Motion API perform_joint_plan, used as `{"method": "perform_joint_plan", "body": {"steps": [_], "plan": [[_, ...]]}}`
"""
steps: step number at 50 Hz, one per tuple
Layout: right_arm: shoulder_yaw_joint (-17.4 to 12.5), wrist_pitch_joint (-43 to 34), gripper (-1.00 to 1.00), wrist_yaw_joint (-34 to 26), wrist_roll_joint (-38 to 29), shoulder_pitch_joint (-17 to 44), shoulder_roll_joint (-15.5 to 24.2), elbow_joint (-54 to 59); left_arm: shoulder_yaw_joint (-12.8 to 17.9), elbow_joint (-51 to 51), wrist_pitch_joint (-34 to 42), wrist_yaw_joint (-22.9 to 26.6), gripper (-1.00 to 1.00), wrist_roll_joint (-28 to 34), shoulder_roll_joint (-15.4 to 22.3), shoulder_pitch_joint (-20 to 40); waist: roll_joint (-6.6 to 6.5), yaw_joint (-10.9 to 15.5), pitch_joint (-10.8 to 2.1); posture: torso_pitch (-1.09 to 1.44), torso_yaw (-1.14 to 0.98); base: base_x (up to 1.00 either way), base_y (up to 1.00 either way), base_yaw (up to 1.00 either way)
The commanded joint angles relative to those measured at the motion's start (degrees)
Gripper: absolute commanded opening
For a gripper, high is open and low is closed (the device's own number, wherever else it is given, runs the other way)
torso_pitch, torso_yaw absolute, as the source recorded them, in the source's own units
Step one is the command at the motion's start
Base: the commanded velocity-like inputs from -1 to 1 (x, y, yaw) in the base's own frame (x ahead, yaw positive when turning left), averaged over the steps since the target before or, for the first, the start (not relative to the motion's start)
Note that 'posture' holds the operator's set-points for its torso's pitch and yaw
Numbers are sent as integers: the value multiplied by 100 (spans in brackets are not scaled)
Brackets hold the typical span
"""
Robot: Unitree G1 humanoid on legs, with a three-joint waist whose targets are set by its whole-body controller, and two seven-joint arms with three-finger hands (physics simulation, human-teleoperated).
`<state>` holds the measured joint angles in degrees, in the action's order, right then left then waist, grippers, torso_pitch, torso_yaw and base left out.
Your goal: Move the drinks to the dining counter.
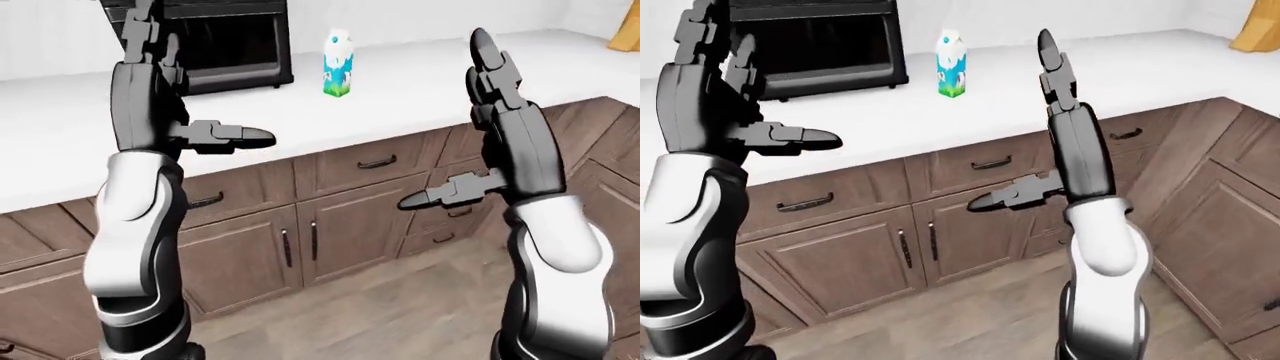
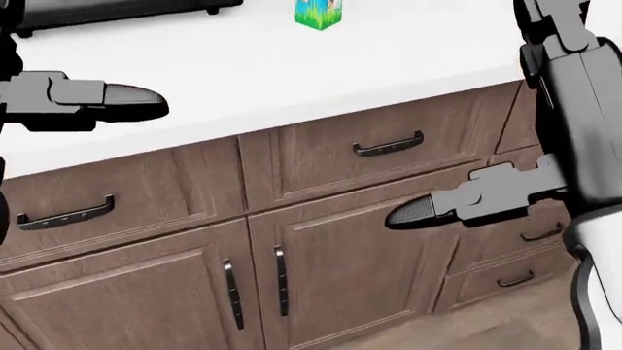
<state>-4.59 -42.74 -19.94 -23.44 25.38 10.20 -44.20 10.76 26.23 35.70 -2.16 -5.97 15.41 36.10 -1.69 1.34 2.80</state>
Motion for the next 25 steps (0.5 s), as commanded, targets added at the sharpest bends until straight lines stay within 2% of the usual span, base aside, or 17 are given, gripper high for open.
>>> {"method": "perform_joint_plan", "body": {"steps": [1, 4, 6, 7, 8, 9, 10, 12, 17, 18, 19, 21, 22, 23, 25], "plan": [[-72, 188, 100, 86, -72, 167, 46, -149, -26, 232, -225, 12, 100, -9, 34, 204, 11, 6, -96, 0, 0, 50, 0, 51], [-95, 202, 100, 75, -63, 190, 45, -123, -25, 194, -227, 19, 100, -5, 48, 256, 228, 86, -53, 0, 0, 50, 0, 51], [-94, 252, 100, 87, -36, 216, 38, -50, -46, 181, -227, 17, 100, 5, 38, 281, 426, 124, -77, 0, 0, 49, 0, 51], [-92, 255, 100, 87, -32, 234, 41, -32, -51, 171, -245, 24, 100, 19, 43, 280, 577, 131, -111, 0, 0, 49, 0, 51], [-108, 241, 100, 76, -21, 249, 49, -39, -60, 165, -274, 41, 100, 52, 57, 277, 813, 61, -184, 0, 0, 51, 0, 51], [-105, 236, 100, 70, -21, 246, 55, -44, -53, 169, -260, 43, 100, 51, 50, 284, 556, 37, -75, 0, 0, 50, 0, 51], [-104, 237, 100, 68, -15, 247, 54, -44, -52, 168, -254, 44, 100, 53, 49, 297, 663, 77, 29, 0, 0, 49, 0, 52], [-95, 217, 100, 63, -19, 282, 59, -37, -52, 165, -241, 44, 100, 47, 42, 319, 637, -1, -51, 0, 0, 50, 0, 51], [-100, 233, 100, 76, -13, 275, 50, -17, -46, 133, -321, 60, 100, 74, 36, 260, 419, -136, -63, 0, 0, 50, 0, 46], [-179, 163, 100, 159, 88, 328, -38, -23, -29, 131, -314, 60, 100, 62, 40, 270, 324, -193, 5, 0, 0, 0, 0, 0], [-155, 159, 100, 165, 78, 299, 21, -5, -29, 128, -327, 64, 100, 68, 48, 261, 234, -186, -125, 0, 0, 0, 0, 0], [-139, 106, 100, 218, 39, 264, 46, 10, -33, 122, -345, 60, 100, 74, 44, 244, -182, -241, -213, 0, 0, 0, 0, 0], [-136, 93, 100, 229, 26, 270, 58, -6, -35, 126, -341, 60, 100, 70, 38, 242, -222, -263, -50, 0, 0, 0, 0, 0], [-127, 57, 100, 233, 11, 289, 65, -13, -35, 130, -339, 59, 100, 69, 37, 244, -254, -215, 10, 0, 0, 0, 0, 0], [-166, -10, 100, 248, -2, 287, 77, -45, -40, 123, -350, 55, 100, 75, 34, 244, -110, -195, 10, 0, 0, 0, 0, 0]]}}
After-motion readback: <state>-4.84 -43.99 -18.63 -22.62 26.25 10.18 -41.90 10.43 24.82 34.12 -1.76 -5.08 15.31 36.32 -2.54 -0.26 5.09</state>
